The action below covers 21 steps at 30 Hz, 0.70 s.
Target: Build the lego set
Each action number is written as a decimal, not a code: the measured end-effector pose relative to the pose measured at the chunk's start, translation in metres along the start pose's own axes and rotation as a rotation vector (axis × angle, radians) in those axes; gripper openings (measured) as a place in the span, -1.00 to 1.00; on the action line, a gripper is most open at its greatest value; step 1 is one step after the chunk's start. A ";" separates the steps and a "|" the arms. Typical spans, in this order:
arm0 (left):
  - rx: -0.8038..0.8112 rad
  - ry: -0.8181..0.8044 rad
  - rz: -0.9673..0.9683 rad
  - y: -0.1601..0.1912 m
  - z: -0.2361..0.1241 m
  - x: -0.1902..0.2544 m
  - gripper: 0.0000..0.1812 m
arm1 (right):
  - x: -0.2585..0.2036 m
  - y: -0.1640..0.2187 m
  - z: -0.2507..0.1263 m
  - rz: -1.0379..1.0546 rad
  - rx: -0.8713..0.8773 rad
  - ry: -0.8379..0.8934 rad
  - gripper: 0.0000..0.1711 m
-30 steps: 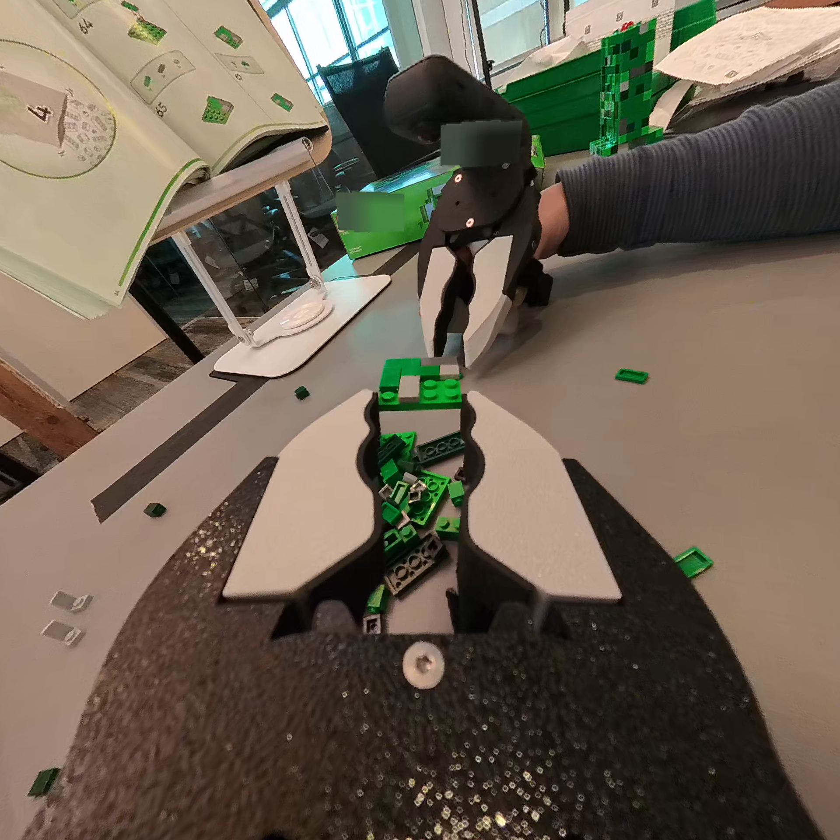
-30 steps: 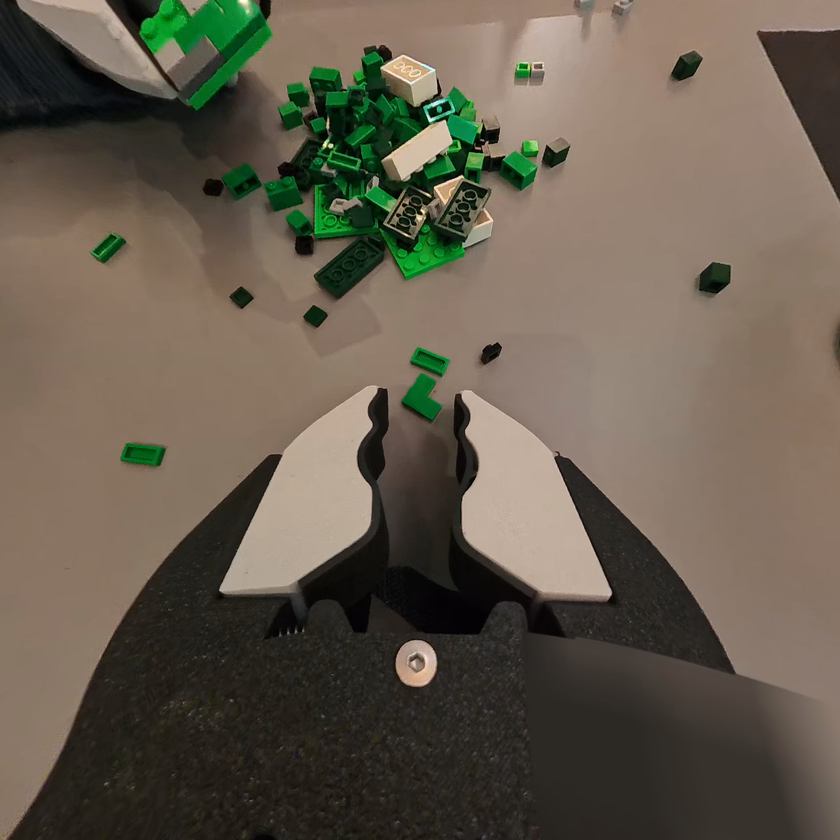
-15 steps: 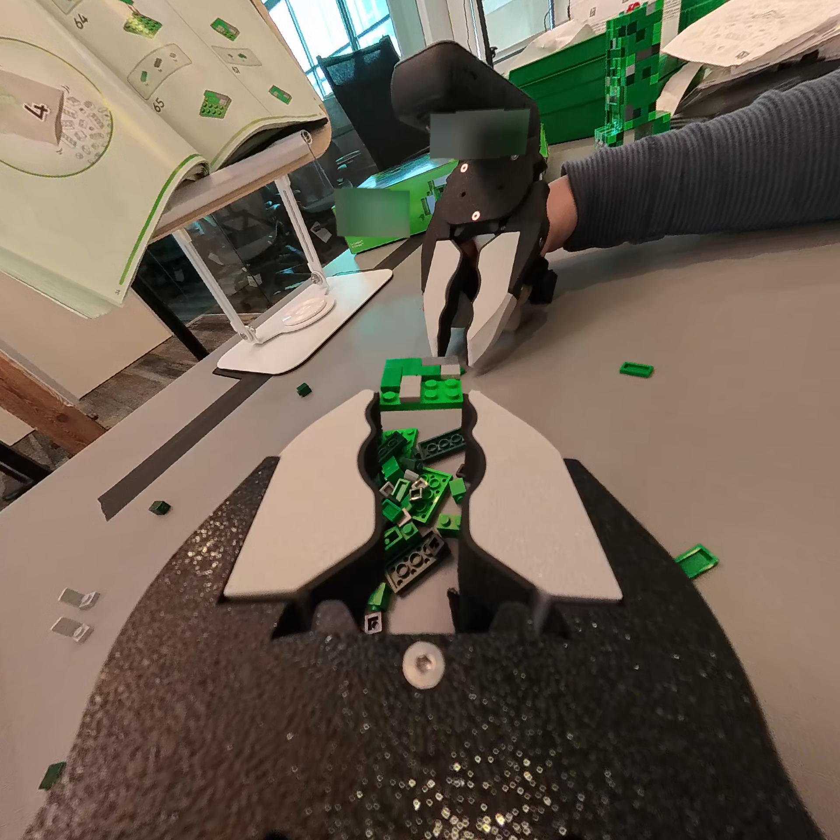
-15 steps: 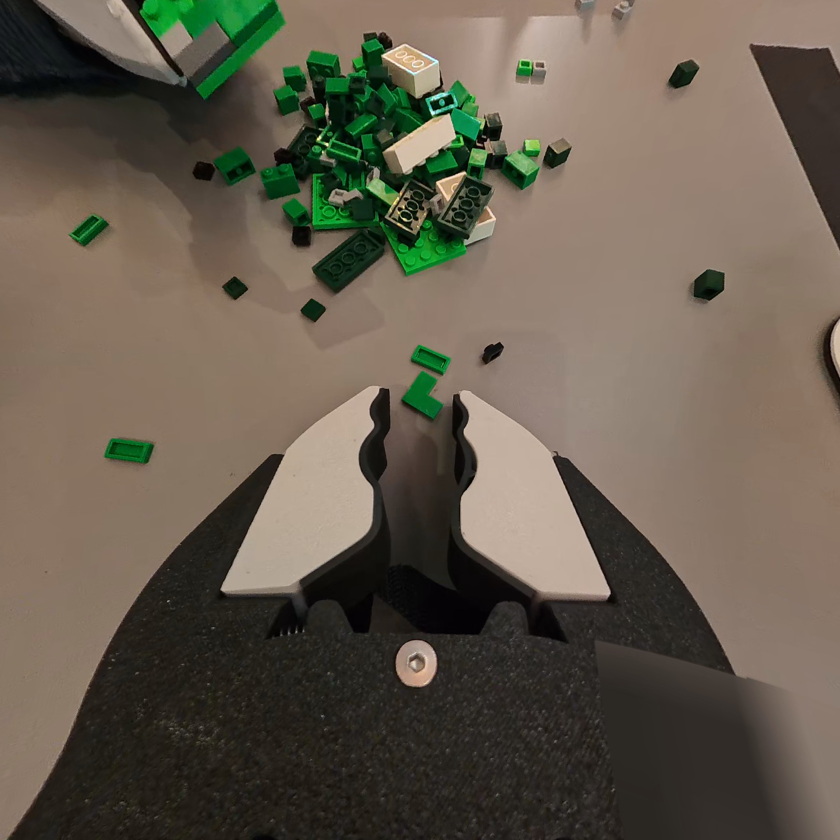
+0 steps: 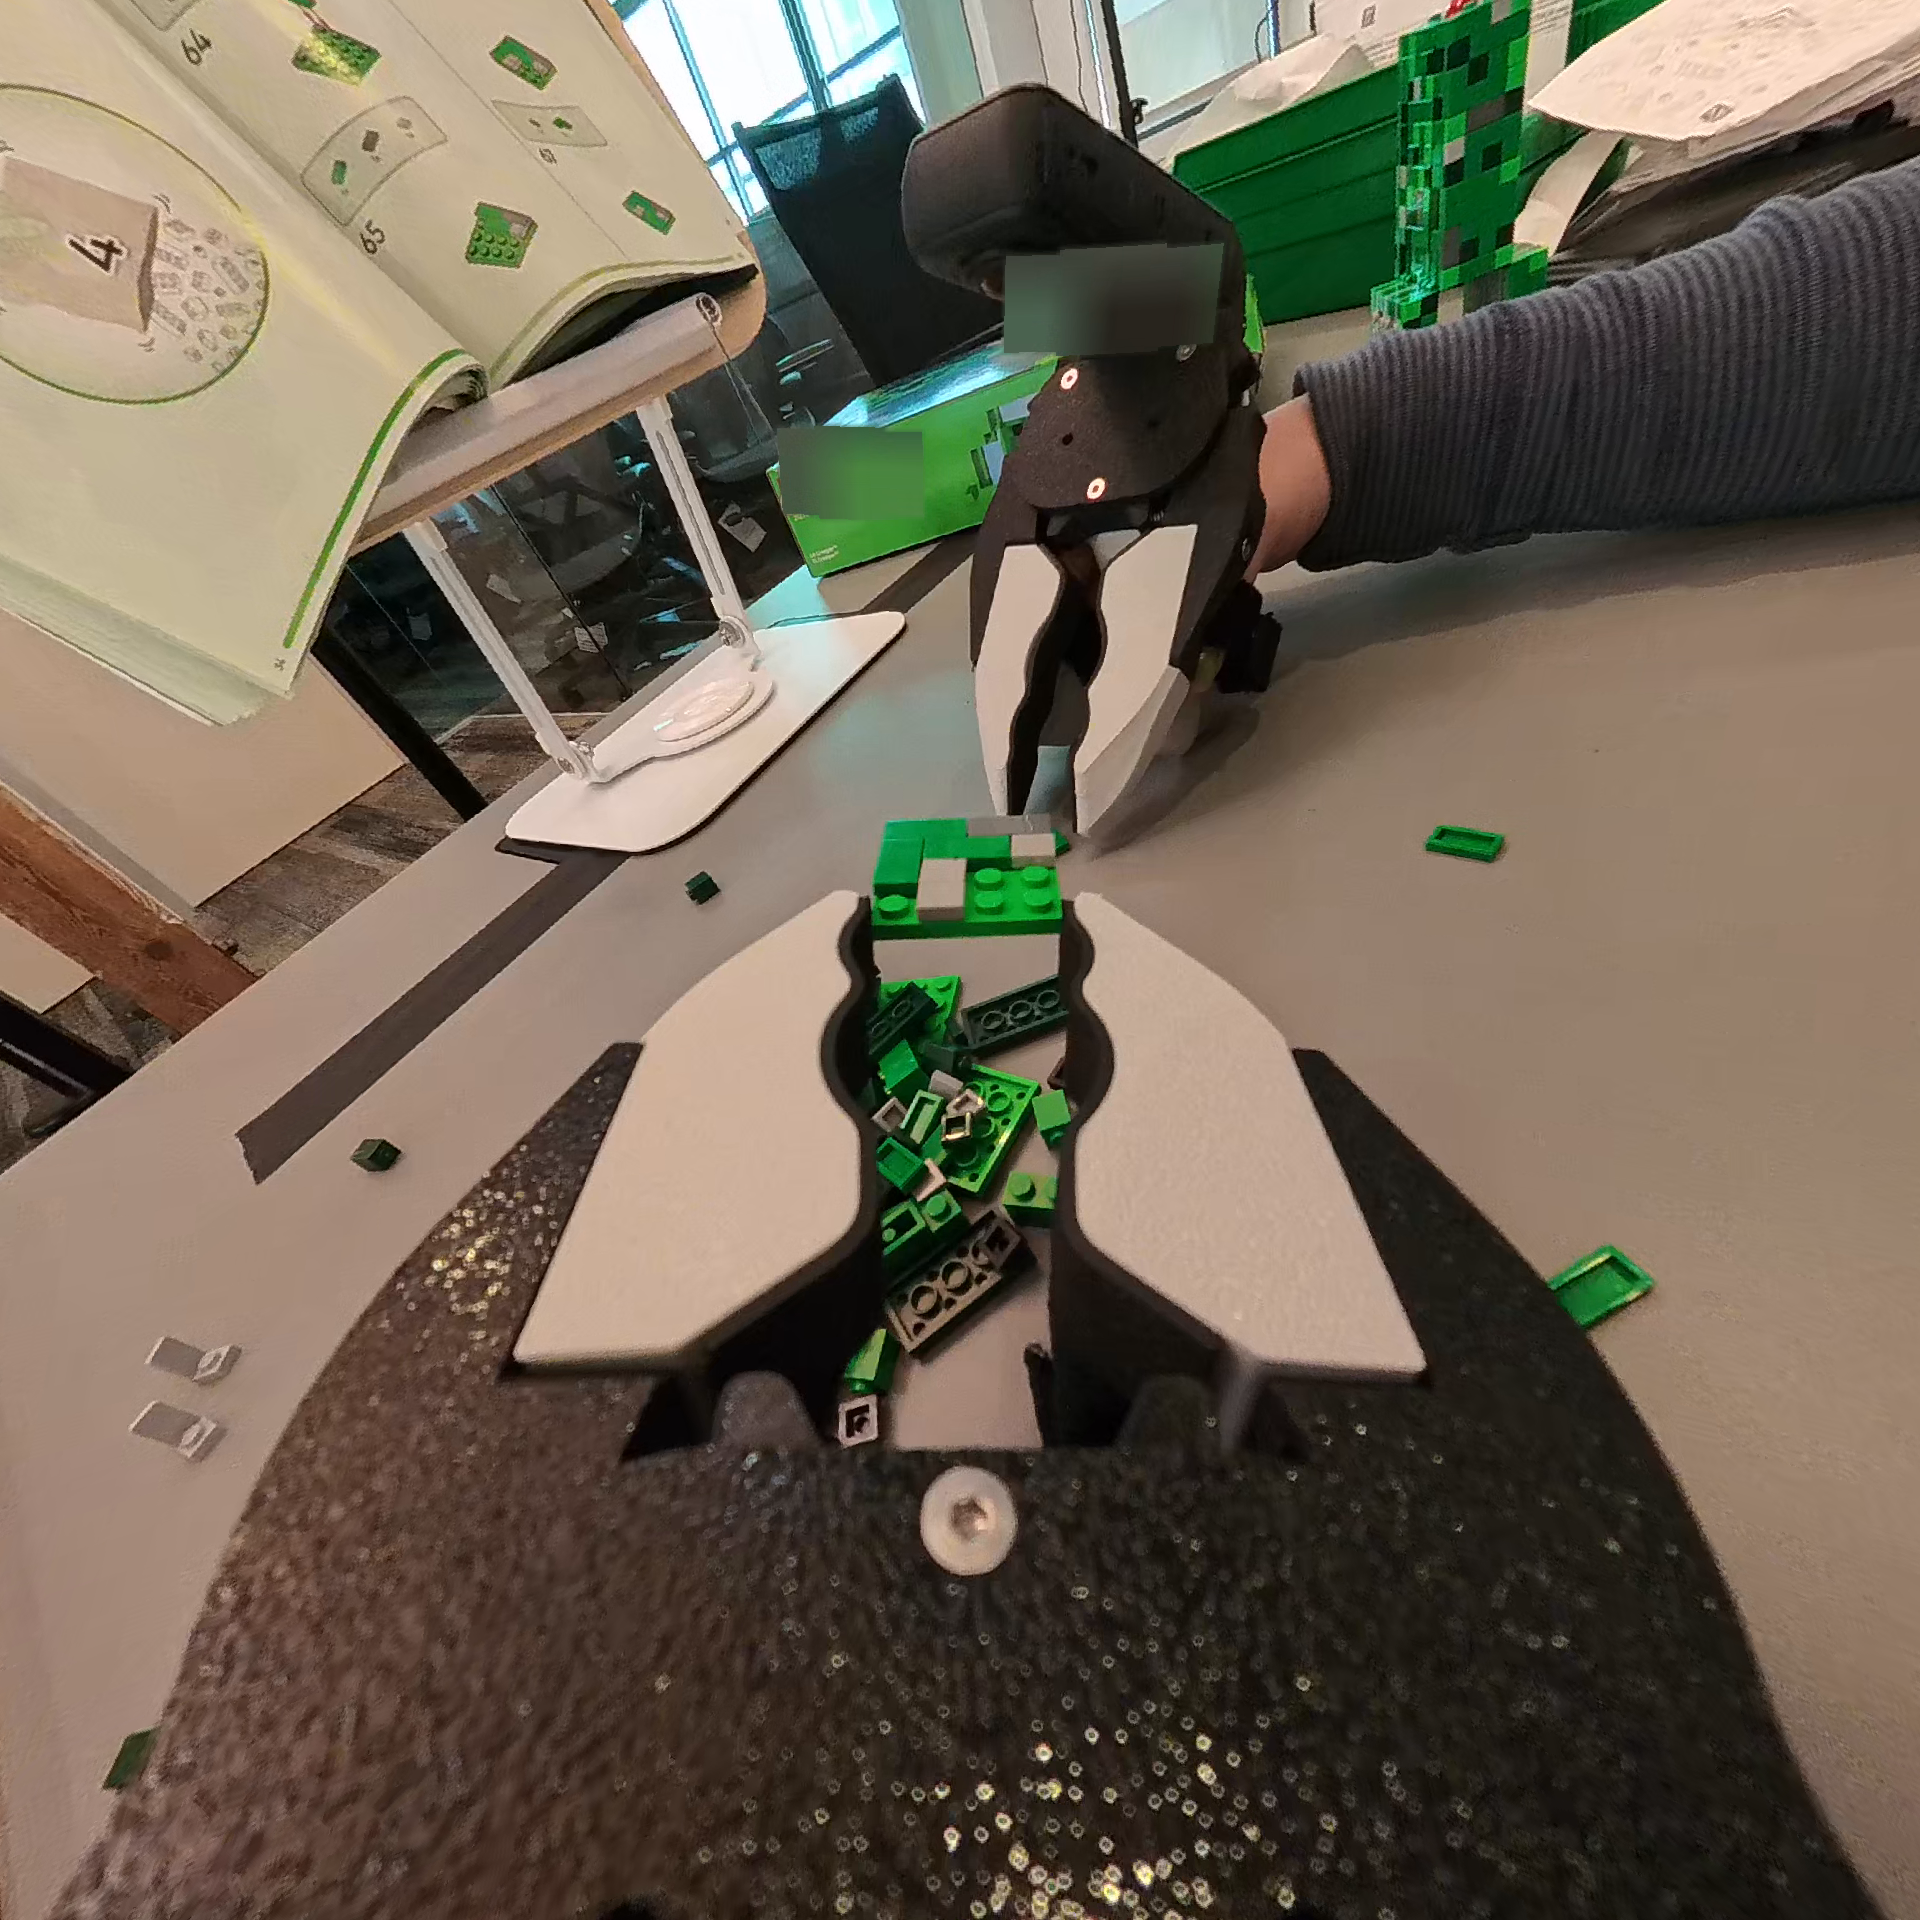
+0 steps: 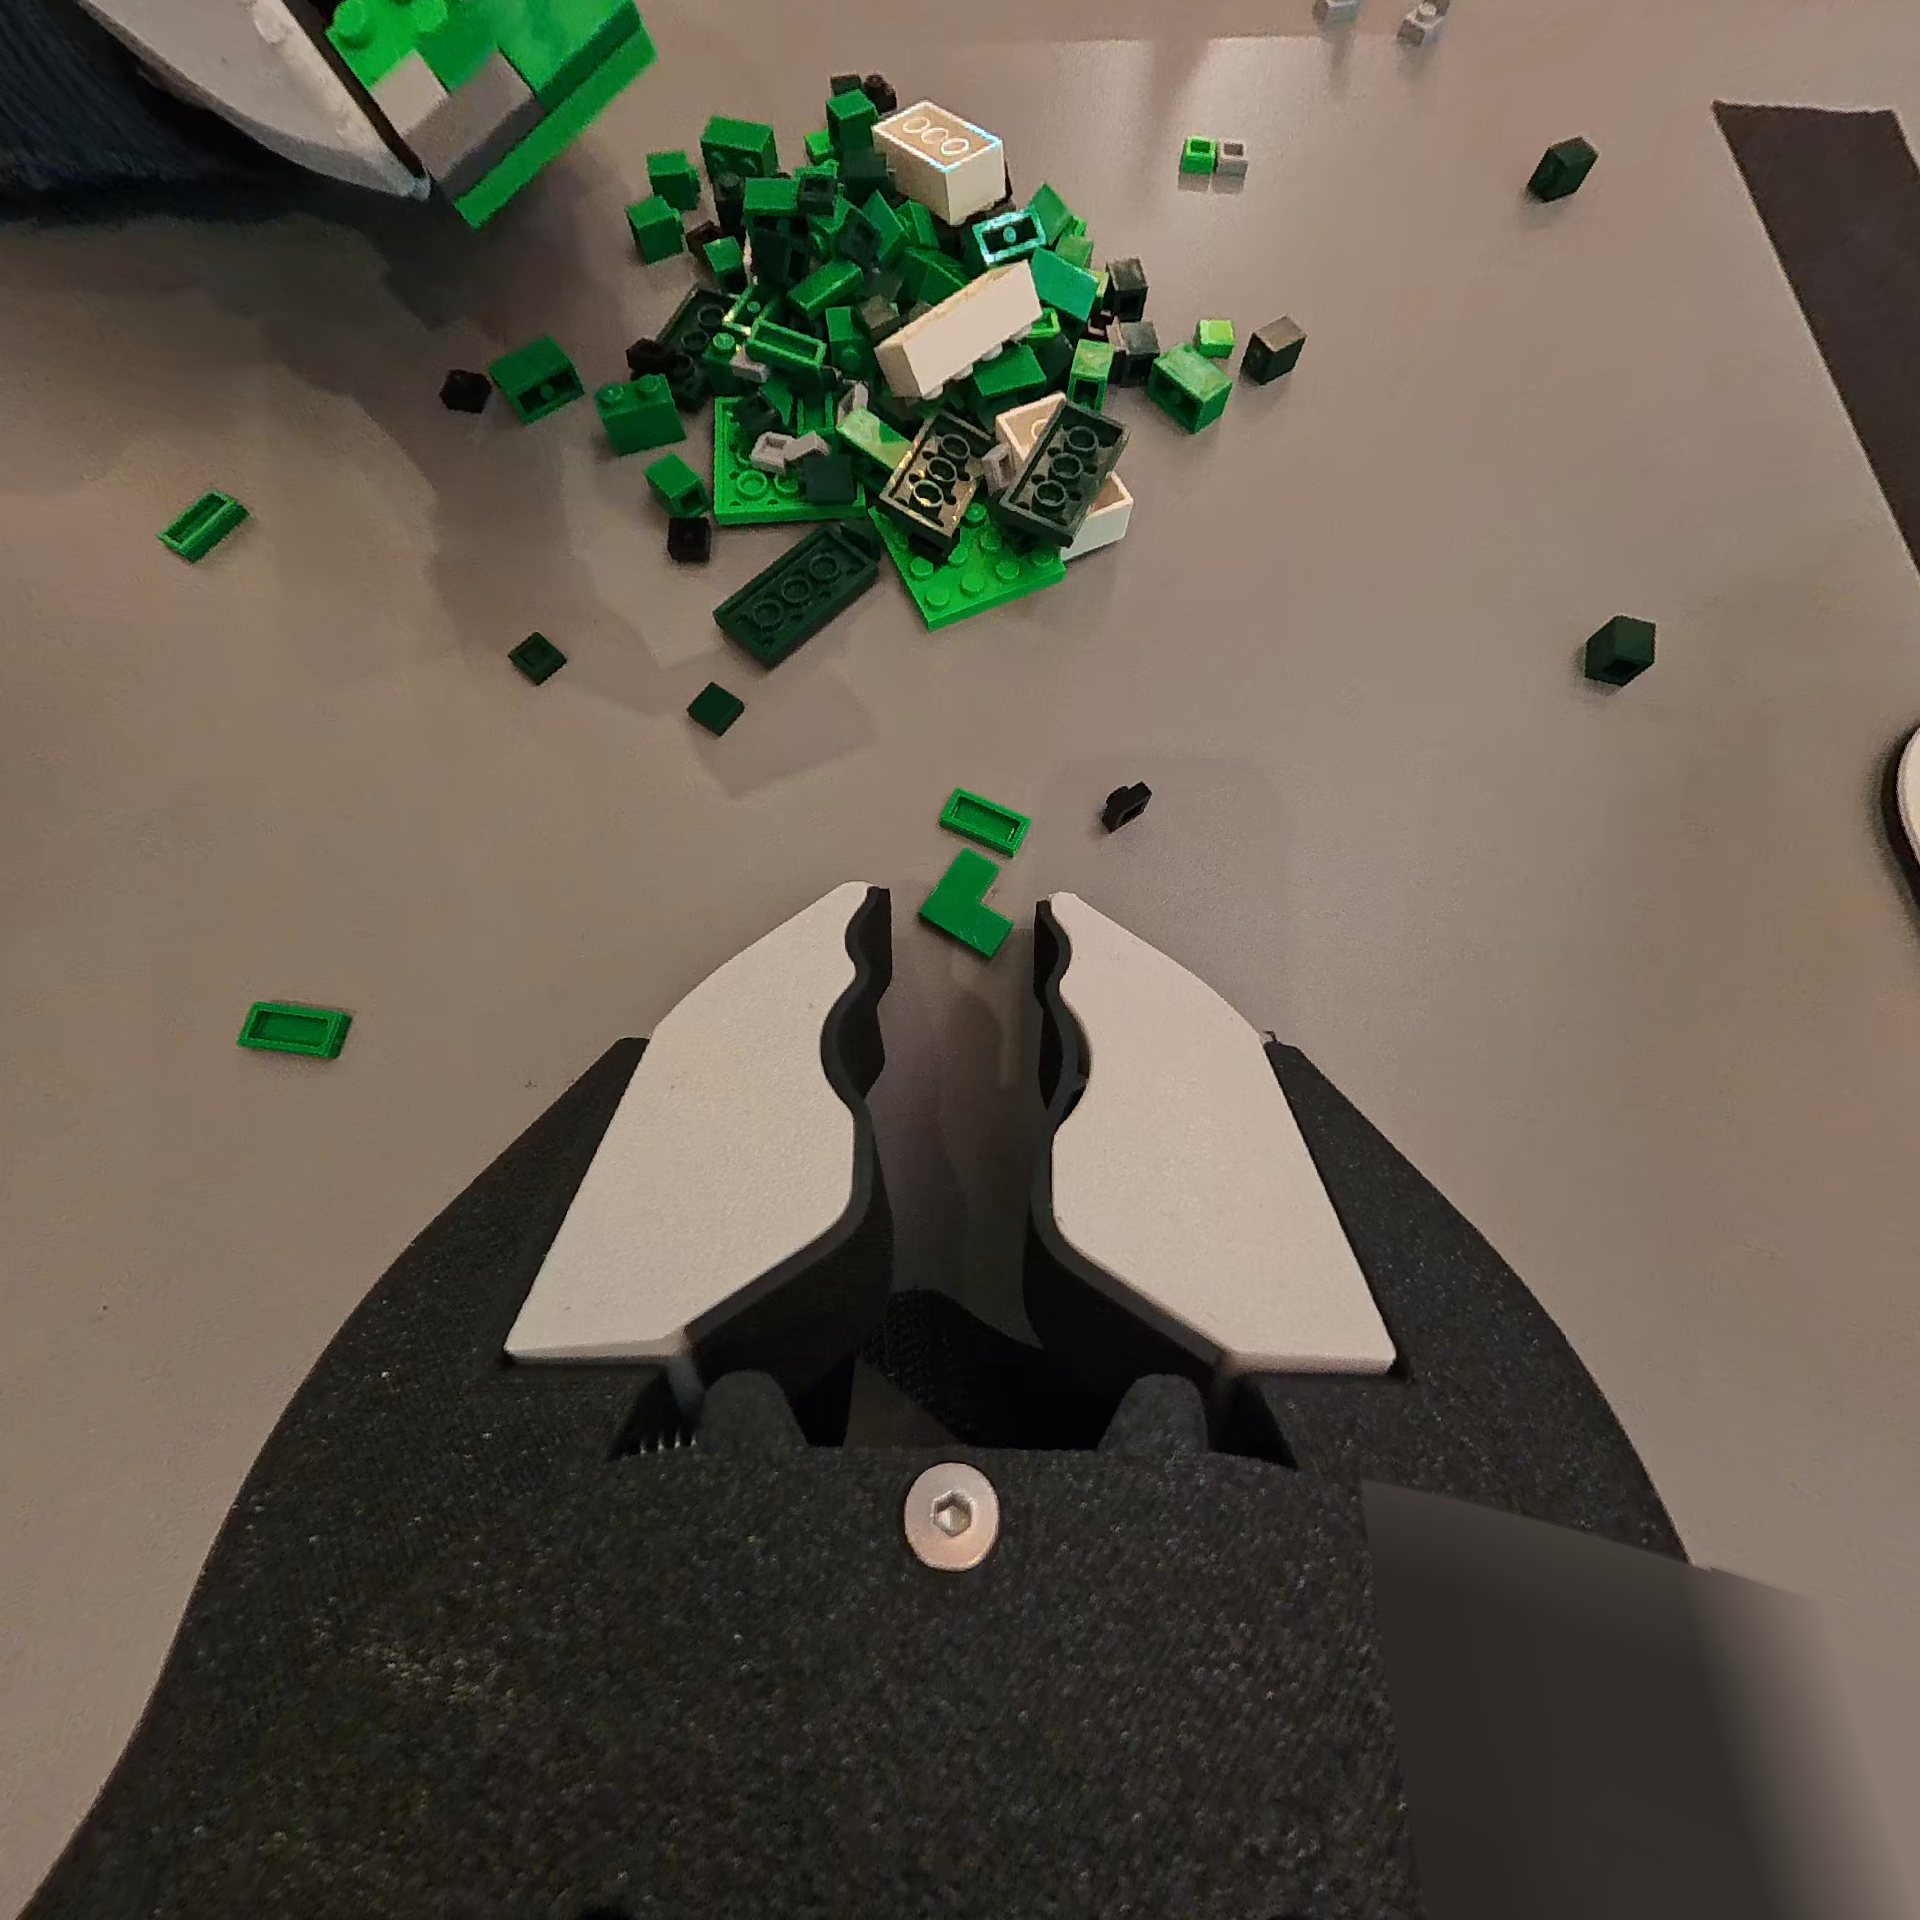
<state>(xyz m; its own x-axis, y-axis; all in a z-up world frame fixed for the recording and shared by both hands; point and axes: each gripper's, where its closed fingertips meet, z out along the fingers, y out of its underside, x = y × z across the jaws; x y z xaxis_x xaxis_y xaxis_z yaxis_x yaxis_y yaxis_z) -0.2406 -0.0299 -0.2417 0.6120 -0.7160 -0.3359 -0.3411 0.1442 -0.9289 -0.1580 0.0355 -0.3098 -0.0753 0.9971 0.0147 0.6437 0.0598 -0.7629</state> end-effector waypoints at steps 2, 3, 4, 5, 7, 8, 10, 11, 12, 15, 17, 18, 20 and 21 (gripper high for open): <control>0.003 0.000 -0.002 0.000 0.000 0.000 -0.64 | 0.000 0.000 0.000 0.000 0.000 0.000 -0.70; 0.004 0.001 -0.002 0.000 0.000 0.000 -0.64 | 0.000 0.000 0.000 0.000 0.000 0.000 -0.70; 0.005 0.001 -0.003 -0.001 0.000 0.000 -0.64 | 0.000 0.000 0.000 0.000 0.000 0.000 -0.70; 0.005 0.000 -0.003 -0.001 0.000 0.000 -0.64 | 0.000 0.000 0.000 0.000 0.000 0.000 -0.70; 0.010 -0.008 -0.007 -0.001 -0.001 -0.002 -0.64 | 0.000 0.000 0.000 0.000 0.000 0.000 -0.70; 0.021 -0.028 -0.014 -0.003 -0.002 -0.005 -0.64 | 0.000 0.000 0.000 0.000 0.000 0.000 -0.70; 0.065 -0.053 -0.043 -0.007 -0.007 -0.012 -0.64 | 0.000 0.000 0.000 0.000 0.000 0.000 -0.70; 0.087 -0.056 -0.069 -0.009 -0.010 -0.014 -0.64 | 0.000 0.000 0.000 0.000 0.000 0.000 -0.70; 0.103 -0.056 -0.091 -0.011 -0.011 -0.016 -0.64 | 0.000 0.000 0.000 0.000 0.000 0.000 -0.70; 0.125 -0.067 -0.111 -0.013 -0.014 -0.020 -0.64 | 0.000 0.000 0.000 0.000 0.000 0.000 -0.70; 0.129 -0.086 -0.112 -0.013 -0.015 -0.023 -0.64 | 0.000 0.000 0.000 0.000 0.000 0.000 -0.70; 0.136 -0.117 -0.116 -0.014 -0.017 -0.027 -0.64 | 0.000 0.000 0.000 0.000 0.000 0.000 -0.70; 0.144 -0.226 -0.123 -0.013 -0.025 -0.043 -0.63 | 0.000 0.000 0.000 0.000 0.000 0.000 -0.70; 0.144 -0.286 -0.128 -0.012 -0.030 -0.052 -0.63 | 0.000 0.000 0.000 0.000 0.000 0.000 -0.70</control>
<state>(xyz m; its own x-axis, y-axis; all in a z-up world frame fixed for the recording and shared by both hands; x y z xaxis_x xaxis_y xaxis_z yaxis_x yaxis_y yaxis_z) -0.2901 -0.0151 -0.2083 0.8254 -0.5173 -0.2260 -0.1566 0.1750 -0.9720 -0.1579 0.0354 -0.3100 -0.0750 0.9971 0.0149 0.6436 0.0598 -0.7630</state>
